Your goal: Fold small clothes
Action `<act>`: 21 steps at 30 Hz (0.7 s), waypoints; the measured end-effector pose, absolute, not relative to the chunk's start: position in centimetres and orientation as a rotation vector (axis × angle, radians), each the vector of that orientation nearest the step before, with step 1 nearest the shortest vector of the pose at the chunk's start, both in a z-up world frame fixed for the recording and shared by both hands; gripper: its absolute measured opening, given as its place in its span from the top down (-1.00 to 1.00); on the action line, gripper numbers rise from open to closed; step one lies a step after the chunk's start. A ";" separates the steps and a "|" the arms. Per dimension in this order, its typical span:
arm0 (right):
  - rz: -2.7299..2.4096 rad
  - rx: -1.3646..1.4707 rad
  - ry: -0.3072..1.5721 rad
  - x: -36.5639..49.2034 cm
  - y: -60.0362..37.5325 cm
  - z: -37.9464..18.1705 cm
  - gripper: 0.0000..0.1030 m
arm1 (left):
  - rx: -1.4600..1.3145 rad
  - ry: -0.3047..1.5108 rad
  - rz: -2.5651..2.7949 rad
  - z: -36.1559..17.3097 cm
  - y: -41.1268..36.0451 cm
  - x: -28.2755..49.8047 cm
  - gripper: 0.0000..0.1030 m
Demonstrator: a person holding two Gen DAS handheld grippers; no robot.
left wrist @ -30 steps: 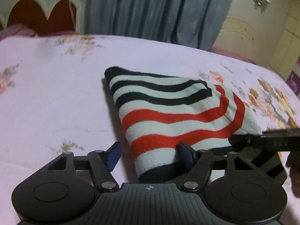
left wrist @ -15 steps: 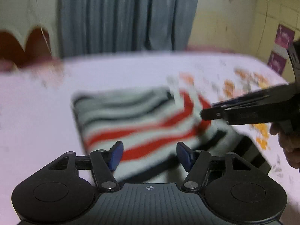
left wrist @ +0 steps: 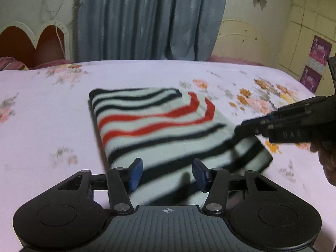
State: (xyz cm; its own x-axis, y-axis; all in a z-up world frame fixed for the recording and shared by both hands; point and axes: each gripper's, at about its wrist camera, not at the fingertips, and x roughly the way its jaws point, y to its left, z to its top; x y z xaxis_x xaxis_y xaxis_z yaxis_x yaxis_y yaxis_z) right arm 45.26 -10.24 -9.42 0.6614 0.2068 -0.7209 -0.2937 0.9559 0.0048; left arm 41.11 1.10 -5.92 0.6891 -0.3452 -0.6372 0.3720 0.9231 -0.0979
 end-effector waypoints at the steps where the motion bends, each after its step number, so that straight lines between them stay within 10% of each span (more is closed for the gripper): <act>1: 0.285 -0.141 0.816 44.8 -10.1 -10.0 0.80 | 0.056 0.720 -0.393 -6.4 0.9 40.9 0.00; 9: 0.253 -0.166 0.874 44.3 -10.4 -12.6 1.00 | 0.133 0.740 -0.323 -7.4 -0.2 39.2 0.00; 11: 0.261 -0.158 0.841 43.4 -10.5 -11.7 0.66 | 0.129 0.730 -0.310 -6.8 0.0 38.2 0.00; 21: 0.217 -0.109 0.910 43.5 -11.7 -13.9 0.59 | 0.112 0.770 -0.222 -8.3 -0.2 37.9 0.00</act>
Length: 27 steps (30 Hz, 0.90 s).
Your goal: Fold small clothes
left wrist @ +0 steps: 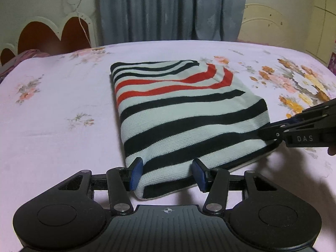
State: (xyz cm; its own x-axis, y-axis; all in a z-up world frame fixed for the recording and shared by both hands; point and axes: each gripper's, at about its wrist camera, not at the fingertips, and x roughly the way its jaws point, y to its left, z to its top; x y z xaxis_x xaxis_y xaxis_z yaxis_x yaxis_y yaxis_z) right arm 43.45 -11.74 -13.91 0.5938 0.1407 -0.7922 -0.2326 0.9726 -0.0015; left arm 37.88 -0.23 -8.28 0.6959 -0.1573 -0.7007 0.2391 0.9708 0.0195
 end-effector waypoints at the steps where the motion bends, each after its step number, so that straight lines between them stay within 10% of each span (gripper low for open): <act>1: 0.217 -0.107 0.909 43.4 -11.8 -13.9 0.59 | 0.113 0.769 -0.218 -8.3 -0.3 37.8 0.00; 15: 0.214 -0.004 0.730 35.6 -15.5 -6.7 0.47 | 0.104 0.644 -0.169 -2.4 -1.6 31.2 -0.01; 18: 0.208 0.004 0.699 33.2 -16.1 -5.3 0.27 | 0.108 0.610 -0.155 -0.8 -2.4 28.6 -0.28; 20: 0.207 0.006 0.675 31.5 -16.5 -4.6 -0.02 | 0.112 0.560 -0.136 0.3 -2.9 26.6 -0.93; 25: 0.149 0.002 0.629 27.0 -17.4 -3.2 -0.99 | 0.112 0.505 -0.107 2.6 -4.0 21.9 -0.99; 27: 0.101 -0.005 0.605 25.4 -17.7 -2.9 -0.99 | 0.098 0.508 -0.098 3.4 -4.3 20.3 -0.99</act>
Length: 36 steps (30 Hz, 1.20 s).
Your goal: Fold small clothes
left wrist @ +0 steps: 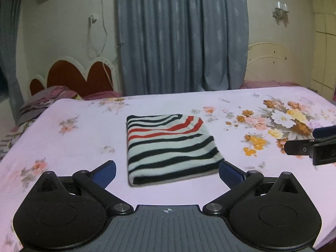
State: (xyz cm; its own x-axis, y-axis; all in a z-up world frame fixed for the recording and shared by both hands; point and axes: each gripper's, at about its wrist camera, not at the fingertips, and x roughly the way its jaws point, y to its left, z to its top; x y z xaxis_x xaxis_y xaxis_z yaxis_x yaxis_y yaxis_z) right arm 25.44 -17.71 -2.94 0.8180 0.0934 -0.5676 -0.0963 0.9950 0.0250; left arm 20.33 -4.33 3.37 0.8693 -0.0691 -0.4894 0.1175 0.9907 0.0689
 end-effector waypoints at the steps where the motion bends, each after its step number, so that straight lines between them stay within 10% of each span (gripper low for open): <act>1: 0.090 -0.003 0.603 24.7 -17.9 -2.8 -0.99 | 0.091 0.503 -0.098 3.7 -4.5 19.5 -0.99; 36: 0.102 -0.041 0.490 12.7 -16.6 1.3 -0.99 | 0.046 0.409 -0.087 7.5 -4.7 6.2 -0.99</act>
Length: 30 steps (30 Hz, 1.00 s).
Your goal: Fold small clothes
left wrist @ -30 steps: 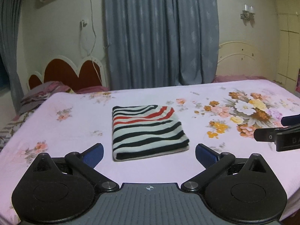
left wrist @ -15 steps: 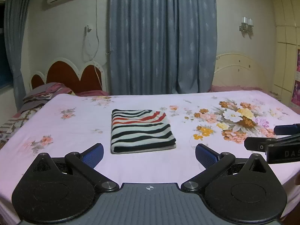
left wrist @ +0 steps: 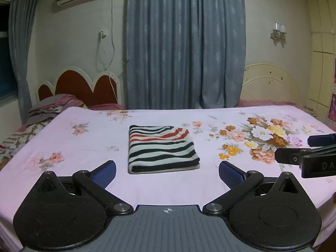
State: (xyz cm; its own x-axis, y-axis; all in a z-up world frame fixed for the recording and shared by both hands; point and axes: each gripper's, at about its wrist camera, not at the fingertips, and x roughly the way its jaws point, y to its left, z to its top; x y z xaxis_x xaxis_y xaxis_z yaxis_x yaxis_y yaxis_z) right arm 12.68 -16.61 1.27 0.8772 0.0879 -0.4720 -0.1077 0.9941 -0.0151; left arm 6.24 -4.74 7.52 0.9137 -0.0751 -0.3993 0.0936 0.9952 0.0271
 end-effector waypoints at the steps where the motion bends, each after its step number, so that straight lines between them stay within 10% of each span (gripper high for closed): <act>1: 0.102 -0.040 0.490 12.7 -16.7 1.3 -0.99 | 0.045 0.409 -0.087 7.5 -4.8 6.3 -0.99; 30: 0.082 -0.021 0.489 13.3 -16.7 1.1 -0.99 | 0.060 0.414 -0.101 7.7 -4.6 7.6 -0.99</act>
